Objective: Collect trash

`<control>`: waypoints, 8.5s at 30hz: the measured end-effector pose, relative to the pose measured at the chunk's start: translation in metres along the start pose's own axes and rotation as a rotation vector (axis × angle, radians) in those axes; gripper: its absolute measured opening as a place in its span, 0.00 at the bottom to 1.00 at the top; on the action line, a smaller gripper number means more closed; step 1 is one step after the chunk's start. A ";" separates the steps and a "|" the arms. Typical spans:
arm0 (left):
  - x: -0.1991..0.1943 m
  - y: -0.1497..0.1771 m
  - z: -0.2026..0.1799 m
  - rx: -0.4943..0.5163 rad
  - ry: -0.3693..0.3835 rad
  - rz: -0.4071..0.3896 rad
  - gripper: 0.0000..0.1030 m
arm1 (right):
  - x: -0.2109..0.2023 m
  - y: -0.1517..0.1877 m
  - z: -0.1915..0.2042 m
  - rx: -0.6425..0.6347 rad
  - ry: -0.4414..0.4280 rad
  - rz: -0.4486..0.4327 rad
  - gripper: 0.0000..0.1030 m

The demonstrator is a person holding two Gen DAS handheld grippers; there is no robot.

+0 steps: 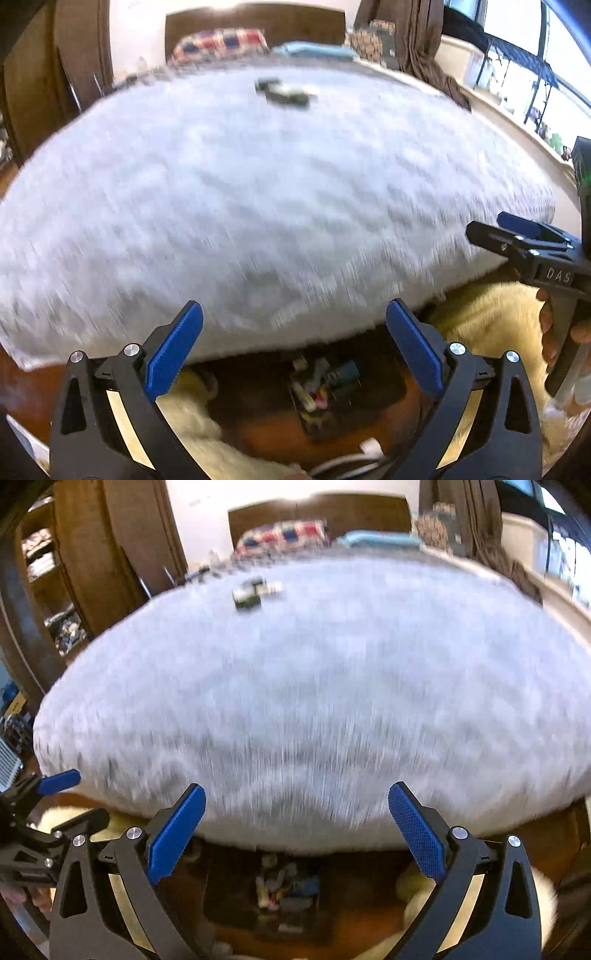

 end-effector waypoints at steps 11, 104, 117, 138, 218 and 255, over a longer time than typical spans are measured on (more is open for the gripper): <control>0.047 -0.119 0.032 -0.028 -0.096 -0.038 0.92 | 0.072 -0.141 -0.002 -0.097 -0.015 -0.043 0.97; 0.106 -0.207 -0.046 0.068 0.143 -0.022 0.44 | 0.080 -0.177 0.001 -0.138 -0.096 -0.054 0.60; -0.077 -0.069 -0.033 0.003 0.077 -0.257 0.45 | -0.107 -0.065 0.044 -0.192 -0.074 -0.265 0.60; 0.063 0.119 -0.027 -0.061 0.054 0.266 0.45 | 0.034 0.121 0.041 0.014 -0.106 0.238 0.60; -0.236 -0.085 -0.057 -0.006 -0.053 -0.652 0.92 | -0.233 -0.095 0.037 -0.086 0.239 -0.619 0.97; -0.233 -0.067 -0.053 -0.035 -0.064 -0.646 0.92 | -0.236 -0.072 0.032 -0.043 0.340 -0.620 0.97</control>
Point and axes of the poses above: each gripper's, at about its wrist camera, not at the fingertips, and x roughly the way its jaws point, z to its left, y to its underside, the point moved 5 cm from there along x, roughly the way its jaws point, and after that the axes turned 9 degrees about -x, right-handed, at the moved point
